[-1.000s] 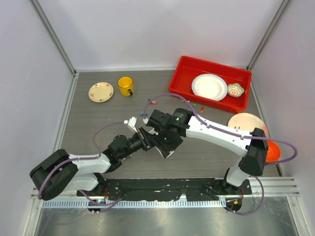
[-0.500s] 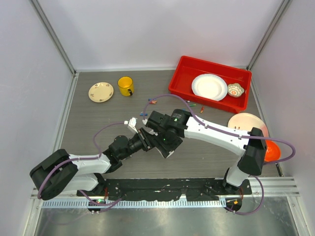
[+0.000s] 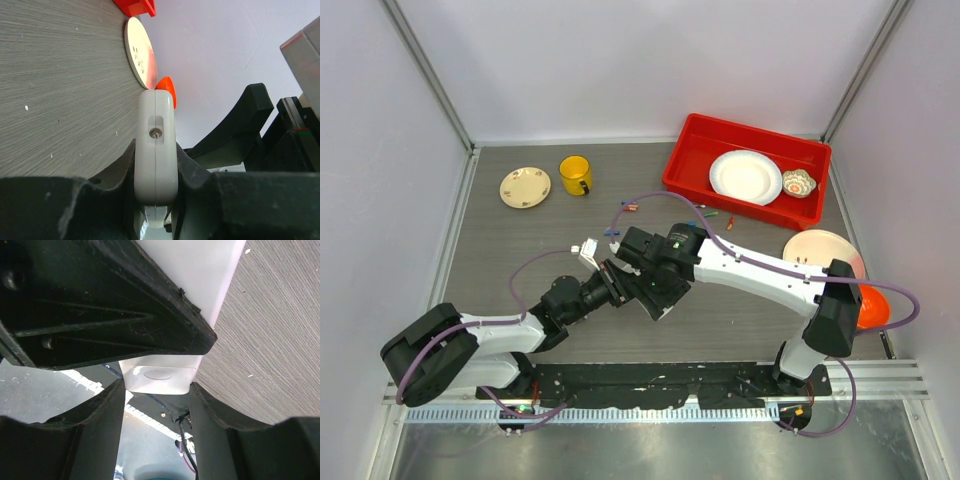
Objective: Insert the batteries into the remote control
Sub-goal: Place the battery cover on the remote control.
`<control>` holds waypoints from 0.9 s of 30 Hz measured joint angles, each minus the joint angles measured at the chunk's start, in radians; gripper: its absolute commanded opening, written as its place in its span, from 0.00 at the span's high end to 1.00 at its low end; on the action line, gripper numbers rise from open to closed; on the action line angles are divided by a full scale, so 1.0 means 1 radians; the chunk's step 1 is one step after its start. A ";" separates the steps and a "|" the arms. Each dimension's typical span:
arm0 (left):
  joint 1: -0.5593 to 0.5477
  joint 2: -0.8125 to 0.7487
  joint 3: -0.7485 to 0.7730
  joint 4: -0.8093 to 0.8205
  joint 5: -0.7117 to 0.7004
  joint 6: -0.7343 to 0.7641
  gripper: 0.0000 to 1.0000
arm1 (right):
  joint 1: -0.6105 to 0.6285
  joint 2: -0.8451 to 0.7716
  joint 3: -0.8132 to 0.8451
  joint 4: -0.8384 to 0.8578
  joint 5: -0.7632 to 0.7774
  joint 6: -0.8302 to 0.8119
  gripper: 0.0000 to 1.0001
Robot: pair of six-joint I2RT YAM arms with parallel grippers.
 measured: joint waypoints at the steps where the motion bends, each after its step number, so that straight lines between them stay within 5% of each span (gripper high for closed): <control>1: 0.000 0.000 0.000 0.000 0.000 0.000 1.00 | 0.000 0.000 -0.002 0.002 0.000 0.000 0.83; 19: -0.003 0.000 -0.002 0.002 -0.009 0.002 1.00 | 0.000 -0.005 -0.007 0.007 0.000 0.000 0.64; 27: -0.005 0.000 -0.003 0.004 -0.009 0.002 1.00 | 0.000 -0.005 -0.008 0.006 -0.007 -0.001 0.46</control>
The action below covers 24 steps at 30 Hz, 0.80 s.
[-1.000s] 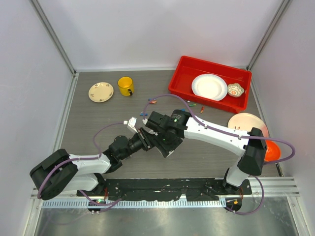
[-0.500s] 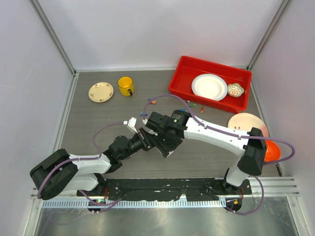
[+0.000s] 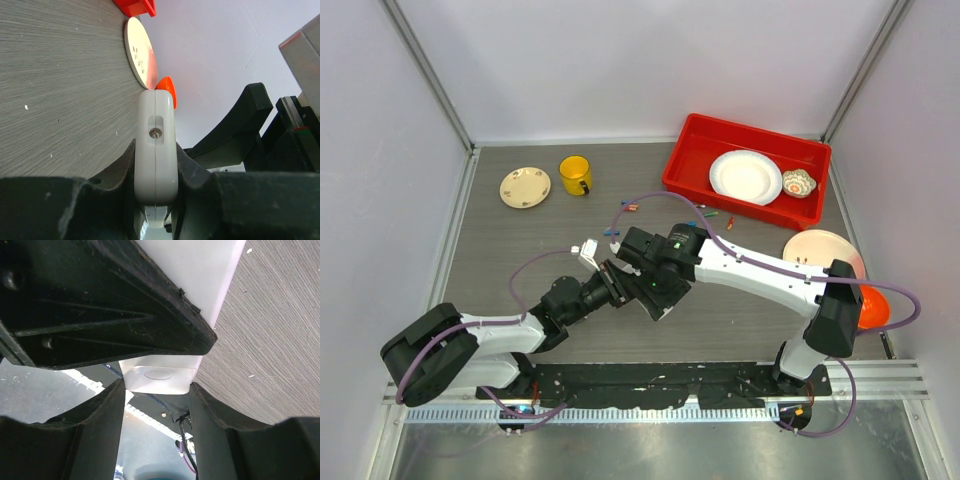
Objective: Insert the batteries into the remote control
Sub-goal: Place the battery cover on the remote control.
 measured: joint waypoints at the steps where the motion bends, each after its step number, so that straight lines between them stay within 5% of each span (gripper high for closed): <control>1: 0.000 0.000 0.000 0.000 0.000 0.000 1.00 | 0.000 0.000 0.000 0.000 -0.001 0.000 0.46; 5: -0.001 0.000 0.000 0.000 0.000 0.000 1.00 | -0.001 0.000 -0.001 0.000 -0.003 0.000 0.36; 24: -0.017 0.003 0.000 0.068 0.020 -0.016 1.00 | -0.003 -0.003 -0.005 0.034 -0.003 0.001 0.20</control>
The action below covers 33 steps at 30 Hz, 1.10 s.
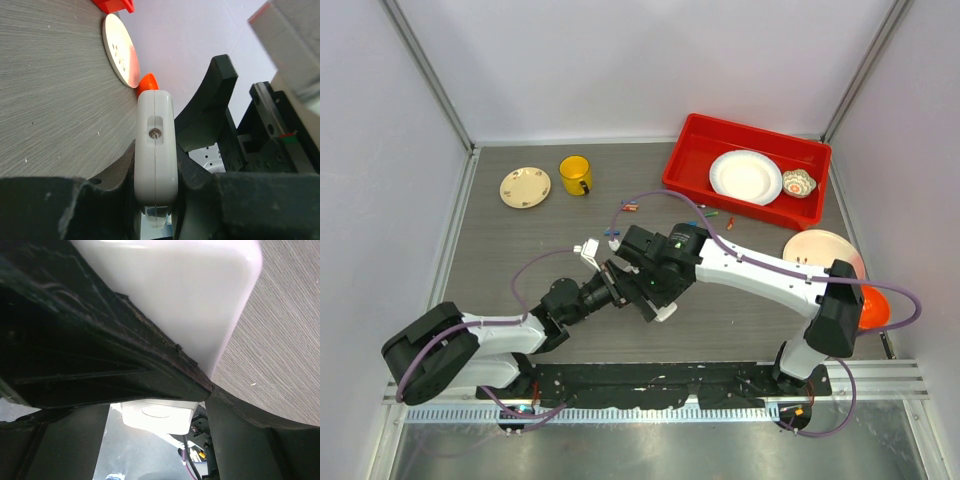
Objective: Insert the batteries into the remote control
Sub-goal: Place the battery cover on the remote control.
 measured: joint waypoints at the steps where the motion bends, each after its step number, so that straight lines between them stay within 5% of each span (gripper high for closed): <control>1: 0.000 0.003 0.000 0.002 0.000 0.000 1.00 | 0.000 -0.001 0.000 0.002 0.000 0.001 0.20; 19: -0.001 0.137 0.010 0.068 0.010 -0.005 1.00 | -0.023 -0.189 0.006 0.075 0.037 0.058 0.18; 27: 0.033 0.142 0.012 0.167 0.091 -0.055 1.00 | -0.110 -0.682 -0.428 0.404 0.211 0.217 0.03; 33: 0.095 0.079 0.013 0.179 0.192 -0.085 1.00 | -0.262 -0.877 -0.667 0.591 0.101 0.331 0.00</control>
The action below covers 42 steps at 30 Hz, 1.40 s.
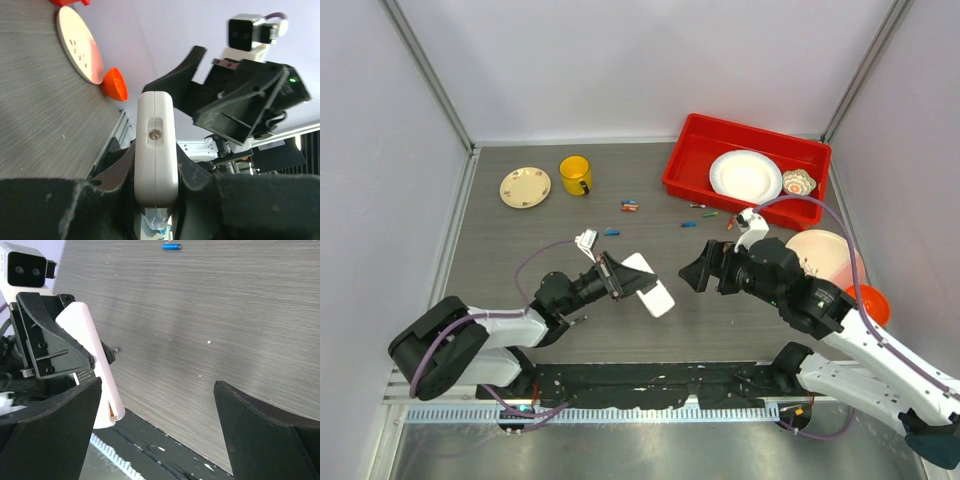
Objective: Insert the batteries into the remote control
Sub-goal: Place the battery cover on the remote control, then load the battery cover into the remote control.
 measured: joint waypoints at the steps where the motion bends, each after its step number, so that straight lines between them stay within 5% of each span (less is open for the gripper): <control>1: 0.012 -0.013 0.002 0.000 0.013 -0.003 1.00 | -0.028 -0.007 -0.019 0.029 -0.045 0.011 0.00; 15: 0.045 -0.025 0.037 0.000 0.105 -0.030 1.00 | -0.123 -0.018 -0.232 0.368 -0.523 0.156 0.06; 24: 0.045 -0.013 0.038 0.001 0.107 -0.046 1.00 | -0.127 0.006 -0.240 0.469 -0.638 0.171 0.24; 42: 0.045 -0.013 0.038 0.004 0.112 -0.051 1.00 | -0.127 0.084 -0.261 0.485 -0.727 0.166 0.37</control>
